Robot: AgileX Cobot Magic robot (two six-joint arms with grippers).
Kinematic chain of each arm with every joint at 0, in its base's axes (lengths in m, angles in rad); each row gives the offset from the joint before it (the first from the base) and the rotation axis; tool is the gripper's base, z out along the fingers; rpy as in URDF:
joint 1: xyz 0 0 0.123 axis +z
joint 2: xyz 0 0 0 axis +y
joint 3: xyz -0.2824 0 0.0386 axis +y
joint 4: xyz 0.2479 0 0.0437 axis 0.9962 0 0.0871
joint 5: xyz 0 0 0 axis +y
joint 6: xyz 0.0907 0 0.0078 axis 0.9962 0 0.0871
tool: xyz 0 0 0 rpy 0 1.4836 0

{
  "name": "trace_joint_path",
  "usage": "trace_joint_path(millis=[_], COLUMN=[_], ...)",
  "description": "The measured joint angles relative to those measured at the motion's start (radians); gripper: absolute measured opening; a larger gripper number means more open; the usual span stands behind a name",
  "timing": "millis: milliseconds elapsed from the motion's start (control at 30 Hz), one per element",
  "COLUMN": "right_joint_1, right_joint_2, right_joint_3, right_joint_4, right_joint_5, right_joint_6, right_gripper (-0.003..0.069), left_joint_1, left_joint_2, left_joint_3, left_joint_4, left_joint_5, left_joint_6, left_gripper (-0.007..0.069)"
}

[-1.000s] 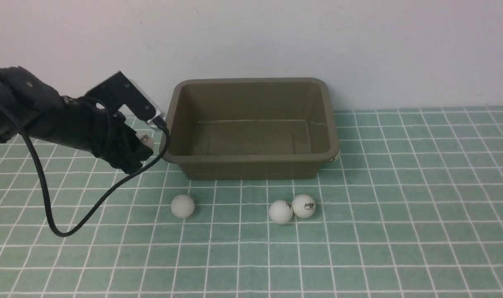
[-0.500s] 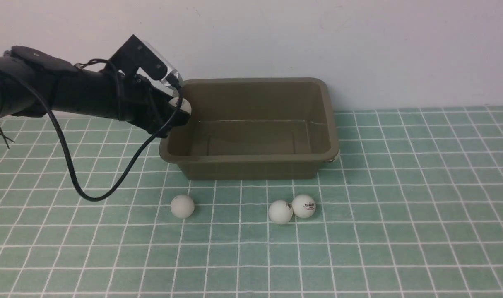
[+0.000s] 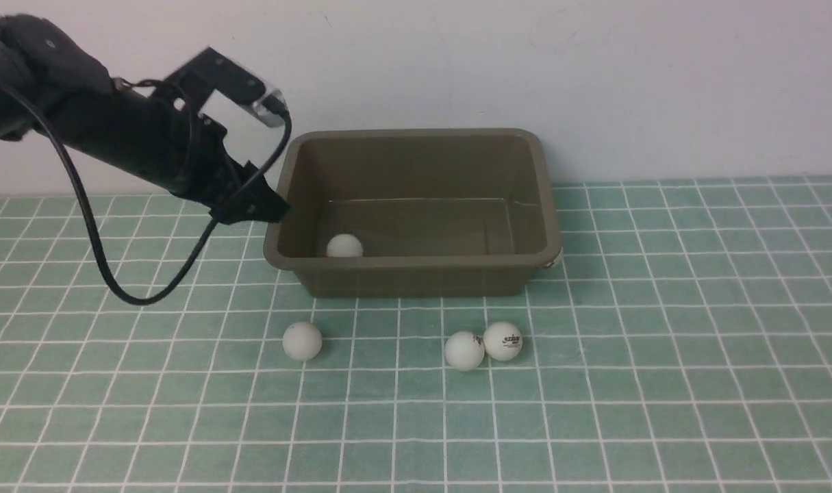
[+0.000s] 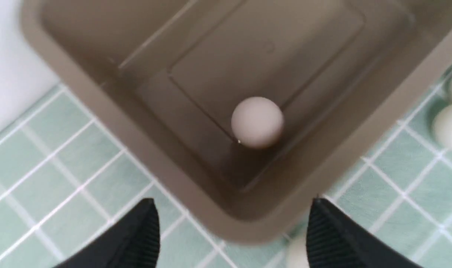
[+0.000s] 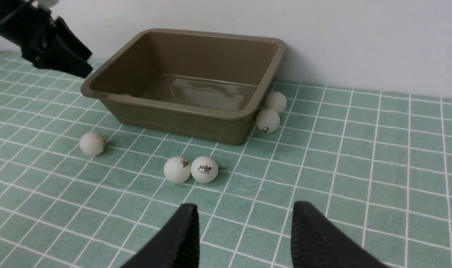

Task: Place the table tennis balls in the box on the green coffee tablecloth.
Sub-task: 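Drop the ball into the bin, then reach for and grasp a ping pong ball on the table beside the basket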

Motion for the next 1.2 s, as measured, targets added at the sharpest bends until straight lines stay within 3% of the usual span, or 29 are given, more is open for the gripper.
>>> trace_joint_path(millis=[200, 400, 667, 833, 1033, 1200], right_joint_1=[0.0, 0.0, 0.0, 0.0, 0.0, 0.0], right_joint_2=[0.0, 0.0, 0.0, 0.0, 0.0, 0.0], right_joint_3=[0.0, 0.0, 0.0, 0.0, 0.0, 0.0], right_joint_4=[0.0, -0.006, -0.022, -0.023, -0.023, -0.024], right_joint_5=[0.0, 0.0, 0.0, 0.0, 0.0, 0.014], right_joint_6=[0.0, -0.001, -0.003, -0.003, -0.003, -0.002], right_gripper=[0.0314, 0.0314, 0.0314, 0.0314, 0.0314, 0.0314], left_joint_1=[0.001, 0.001, 0.001, -0.015, -0.167, -0.261], left_joint_2=[-0.145, -0.226, -0.226, -0.226, -0.226, -0.226], left_joint_3=[0.0, 0.001, 0.138, 0.253, 0.295, 0.299], left_joint_4=[0.121, 0.232, 0.218, 0.214, 0.229, 0.345], left_joint_5=[0.112, 0.308, 0.35, 0.32, 0.177, -0.013], left_joint_6=[-0.194, -0.403, -0.456, -0.456, -0.451, -0.559], left_gripper=[0.0427, 0.0316, 0.0246, 0.0239, 0.0259, 0.0296])
